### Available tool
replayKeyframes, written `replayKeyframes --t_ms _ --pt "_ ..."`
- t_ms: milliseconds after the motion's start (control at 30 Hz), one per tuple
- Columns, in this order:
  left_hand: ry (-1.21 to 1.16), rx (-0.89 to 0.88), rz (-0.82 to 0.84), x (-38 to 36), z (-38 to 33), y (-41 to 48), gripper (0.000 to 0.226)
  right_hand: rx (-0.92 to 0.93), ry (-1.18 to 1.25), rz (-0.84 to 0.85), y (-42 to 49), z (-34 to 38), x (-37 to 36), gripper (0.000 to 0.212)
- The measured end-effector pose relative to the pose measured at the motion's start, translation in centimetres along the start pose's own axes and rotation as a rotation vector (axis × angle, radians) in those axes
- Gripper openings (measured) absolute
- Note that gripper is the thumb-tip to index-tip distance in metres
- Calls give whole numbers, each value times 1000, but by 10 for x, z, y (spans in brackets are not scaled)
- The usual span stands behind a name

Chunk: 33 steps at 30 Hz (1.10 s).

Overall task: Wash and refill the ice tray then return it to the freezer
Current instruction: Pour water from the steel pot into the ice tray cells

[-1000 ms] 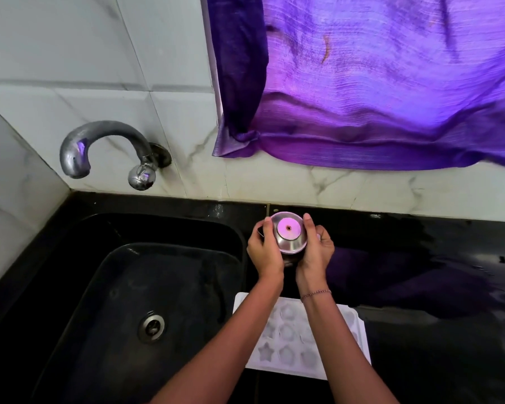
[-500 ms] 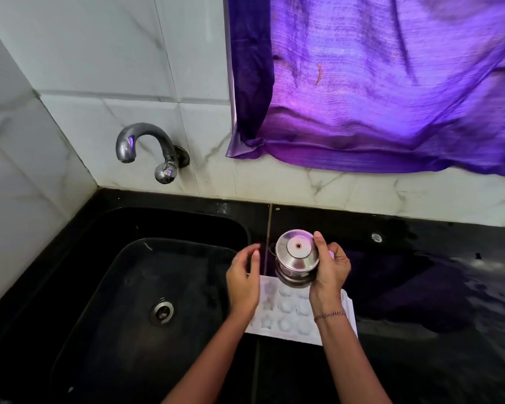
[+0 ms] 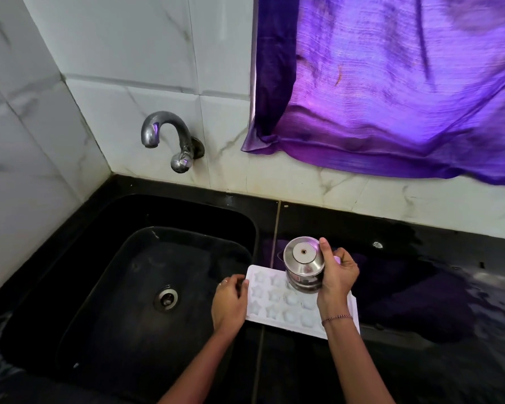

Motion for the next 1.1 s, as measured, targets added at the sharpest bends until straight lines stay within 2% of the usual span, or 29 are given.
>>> replayKeyframes --t_ms 600,800,1100 --pt "233 -117 -88 -6 4 1 32 118 -125 97 -9 0 -16 50" --pt "334 -162 -43 -10 5 4 46 129 -122 107 -9 1 -17 52" --pt "391 -197 -34 -12 5 5 50 139 -120 105 -8 2 -16 54"
Point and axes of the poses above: each hand's wrist, its own y-axis towards the middle knuckle, its own x-axis out of the back of the hand, z = x × y, the point moved 5 cm from there along y, towards the middle knuckle, and after that the axes turned 8 degrees about x, right-handed, at the moved point
